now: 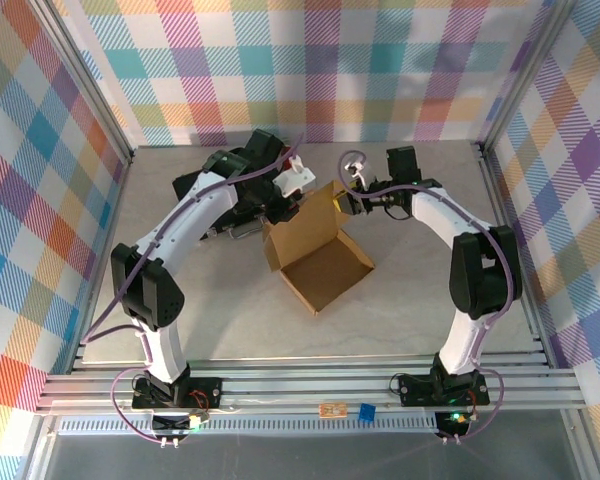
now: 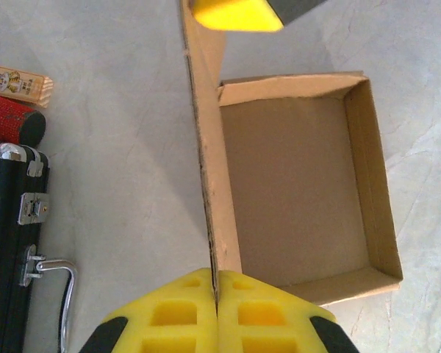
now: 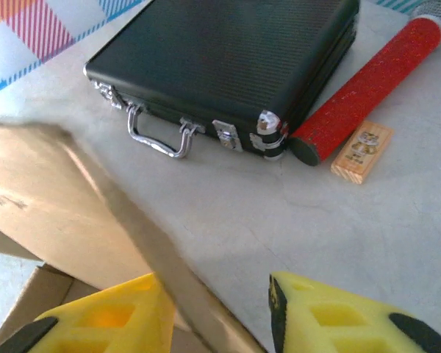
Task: Fold the paper box
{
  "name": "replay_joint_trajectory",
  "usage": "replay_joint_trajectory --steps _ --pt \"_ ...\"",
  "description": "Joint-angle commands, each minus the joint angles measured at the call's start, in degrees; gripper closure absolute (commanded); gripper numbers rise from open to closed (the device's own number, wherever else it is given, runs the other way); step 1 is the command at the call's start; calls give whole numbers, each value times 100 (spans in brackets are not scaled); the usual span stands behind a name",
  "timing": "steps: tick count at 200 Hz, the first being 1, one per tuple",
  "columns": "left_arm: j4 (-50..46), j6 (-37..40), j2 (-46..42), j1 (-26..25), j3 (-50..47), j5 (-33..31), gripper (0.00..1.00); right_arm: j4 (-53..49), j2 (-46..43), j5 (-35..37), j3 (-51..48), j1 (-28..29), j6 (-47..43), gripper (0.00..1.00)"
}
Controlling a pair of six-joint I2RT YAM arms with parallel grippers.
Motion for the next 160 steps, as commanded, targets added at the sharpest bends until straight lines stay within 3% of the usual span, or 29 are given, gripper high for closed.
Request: replay_joint_trajectory --steps 1,31,43,61,82,100,130,160 --pt "225 -97 100 58 252 -7 100 128 -33 -34 -21 148 139 81" --pt "363 -342 161 149 290 -99 100 753 -314 376 -537 176 469 95" --pt "474 -540 176 185 304 -89 91 835 -386 572 -633 223 493 100" --pt "774 -1226 178 226 328 -194 75 1057 -506 1048 -822 304 503 100" --pt "1078 -2248 -11 276 252 -721 53 1315 -659 1512 -1072 310 542 100" --pt "1074 -2920 -347 377 60 -827 47 1352 -736 1671 -1186 272 461 100" --pt "921 -3120 -1220 583 -969 -530 43 1307 -792 1585 -1214 153 414 100" --pt "1280 -3135 -2111 896 -2611 -307 38 1182 -771 1461 -1125 113 313 100"
